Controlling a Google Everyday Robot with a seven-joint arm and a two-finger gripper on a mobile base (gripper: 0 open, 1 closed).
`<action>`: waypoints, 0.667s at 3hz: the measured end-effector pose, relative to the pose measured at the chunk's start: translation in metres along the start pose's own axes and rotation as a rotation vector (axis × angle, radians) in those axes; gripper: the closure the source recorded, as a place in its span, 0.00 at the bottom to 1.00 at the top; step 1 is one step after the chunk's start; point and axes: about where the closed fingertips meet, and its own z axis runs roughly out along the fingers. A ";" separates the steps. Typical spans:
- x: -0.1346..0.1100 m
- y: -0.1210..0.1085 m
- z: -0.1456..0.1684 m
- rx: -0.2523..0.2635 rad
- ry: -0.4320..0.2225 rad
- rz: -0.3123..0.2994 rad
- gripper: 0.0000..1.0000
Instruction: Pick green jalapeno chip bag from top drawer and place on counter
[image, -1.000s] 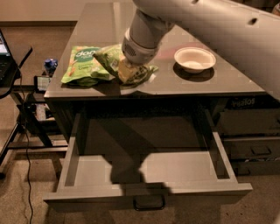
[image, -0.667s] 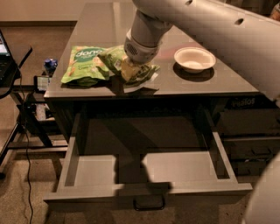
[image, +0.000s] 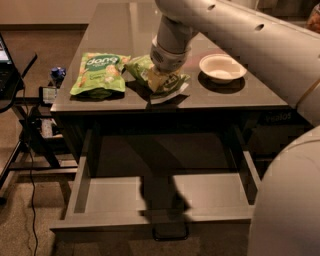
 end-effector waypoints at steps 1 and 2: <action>0.000 0.000 0.000 0.000 0.000 0.000 0.81; 0.000 0.000 0.000 0.000 0.000 0.000 0.58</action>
Offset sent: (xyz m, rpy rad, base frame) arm 0.0002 -0.0001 -0.0002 0.0000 0.0002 -0.0003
